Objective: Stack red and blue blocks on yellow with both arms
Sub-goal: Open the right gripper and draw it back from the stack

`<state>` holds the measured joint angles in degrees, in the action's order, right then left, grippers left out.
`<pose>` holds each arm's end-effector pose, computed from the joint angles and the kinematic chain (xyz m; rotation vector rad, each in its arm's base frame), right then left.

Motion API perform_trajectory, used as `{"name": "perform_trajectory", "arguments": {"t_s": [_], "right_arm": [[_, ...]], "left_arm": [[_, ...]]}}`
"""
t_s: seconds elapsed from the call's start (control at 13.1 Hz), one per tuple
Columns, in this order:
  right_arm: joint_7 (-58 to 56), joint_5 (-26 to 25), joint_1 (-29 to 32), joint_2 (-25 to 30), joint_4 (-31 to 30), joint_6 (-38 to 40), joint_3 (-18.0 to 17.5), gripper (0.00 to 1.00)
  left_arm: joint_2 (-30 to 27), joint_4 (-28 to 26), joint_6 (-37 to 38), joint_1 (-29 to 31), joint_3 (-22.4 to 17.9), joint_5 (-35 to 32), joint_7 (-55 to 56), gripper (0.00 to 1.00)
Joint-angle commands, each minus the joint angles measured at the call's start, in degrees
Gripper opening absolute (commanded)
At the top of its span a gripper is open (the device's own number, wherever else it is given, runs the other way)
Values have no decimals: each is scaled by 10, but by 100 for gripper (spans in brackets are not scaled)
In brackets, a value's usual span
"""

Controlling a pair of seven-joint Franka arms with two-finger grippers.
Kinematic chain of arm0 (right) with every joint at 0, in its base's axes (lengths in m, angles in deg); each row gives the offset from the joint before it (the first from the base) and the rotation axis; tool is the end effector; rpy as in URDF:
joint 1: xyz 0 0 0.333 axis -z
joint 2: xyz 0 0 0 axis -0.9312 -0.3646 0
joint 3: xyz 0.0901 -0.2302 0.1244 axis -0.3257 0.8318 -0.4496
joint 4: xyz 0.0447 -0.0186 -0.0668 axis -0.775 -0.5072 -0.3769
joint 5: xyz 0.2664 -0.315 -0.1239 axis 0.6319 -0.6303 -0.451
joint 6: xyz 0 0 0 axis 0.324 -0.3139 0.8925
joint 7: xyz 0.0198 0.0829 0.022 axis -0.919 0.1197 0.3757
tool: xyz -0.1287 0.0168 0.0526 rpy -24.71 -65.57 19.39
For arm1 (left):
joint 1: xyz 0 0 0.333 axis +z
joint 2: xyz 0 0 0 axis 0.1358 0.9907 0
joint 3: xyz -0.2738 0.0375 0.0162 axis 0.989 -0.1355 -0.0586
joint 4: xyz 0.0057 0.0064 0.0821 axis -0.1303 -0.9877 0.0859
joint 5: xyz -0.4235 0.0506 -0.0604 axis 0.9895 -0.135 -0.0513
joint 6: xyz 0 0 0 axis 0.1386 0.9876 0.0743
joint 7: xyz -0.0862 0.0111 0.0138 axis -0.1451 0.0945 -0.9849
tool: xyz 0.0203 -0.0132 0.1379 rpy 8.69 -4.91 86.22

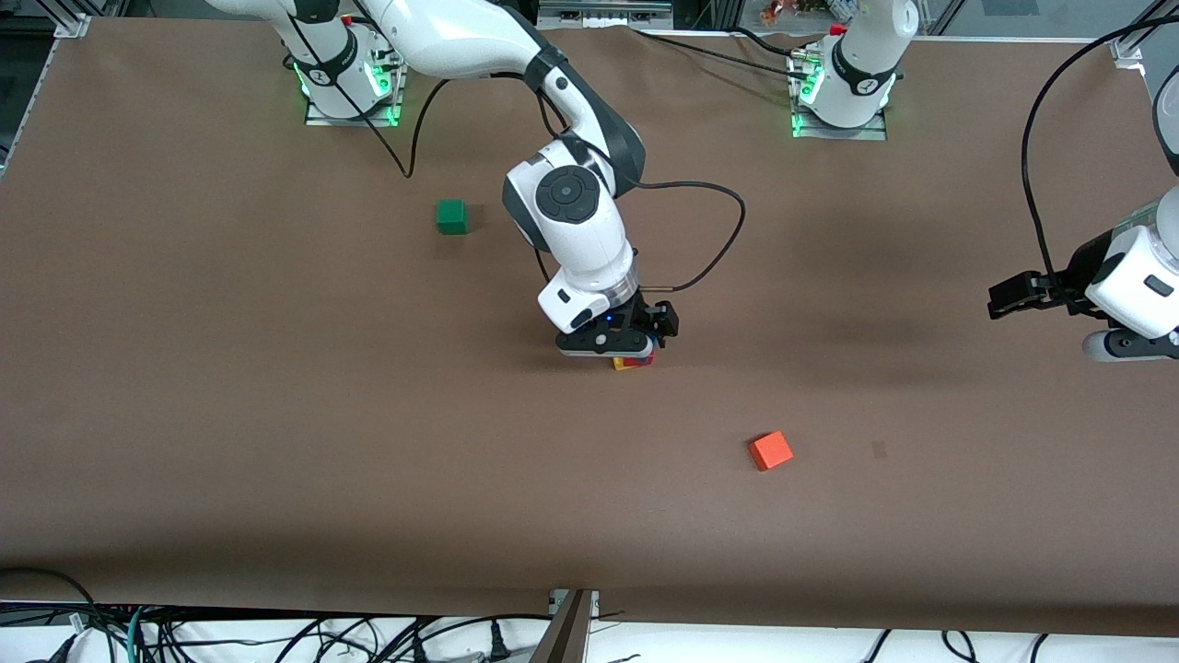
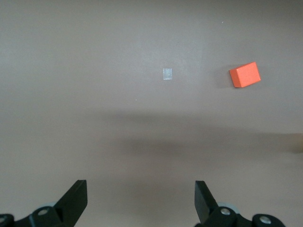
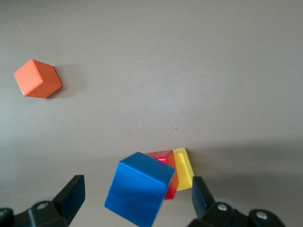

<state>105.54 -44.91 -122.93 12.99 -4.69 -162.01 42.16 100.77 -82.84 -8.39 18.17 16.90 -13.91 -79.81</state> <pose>0.5892 0.5560 0.2612 -2.8781 0.1709 -0.2389 0.6541 0.0040 0.4720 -3.1021 -0.1150 0.1030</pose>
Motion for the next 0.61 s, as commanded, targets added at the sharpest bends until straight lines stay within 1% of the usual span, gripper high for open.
{"name": "perform_trajectory", "arguments": {"t_s": [0.0, 0.15, 0.31, 0.46, 0.54], "right_arm": [[-3, 5, 22, 41, 7, 66, 5, 100], [-33, 9, 63, 83, 6, 120, 2, 100], [-99, 12, 129, 130, 6, 213, -4, 100], [-147, 49, 196, 167, 6, 287, -2, 100], [-177, 54, 223, 183, 6, 329, -3, 100]], "left_arm": [[-7, -1, -2, 1, 0, -3, -1, 100], [-7, 0, -2, 0, 1, -4, -1, 100], [-7, 5, -2, 0, 1, -4, 0, 100], [-6, 6, -2, 0, 1, -3, 0, 100], [-6, 7, -2, -1, 1, -3, -1, 100]]}}
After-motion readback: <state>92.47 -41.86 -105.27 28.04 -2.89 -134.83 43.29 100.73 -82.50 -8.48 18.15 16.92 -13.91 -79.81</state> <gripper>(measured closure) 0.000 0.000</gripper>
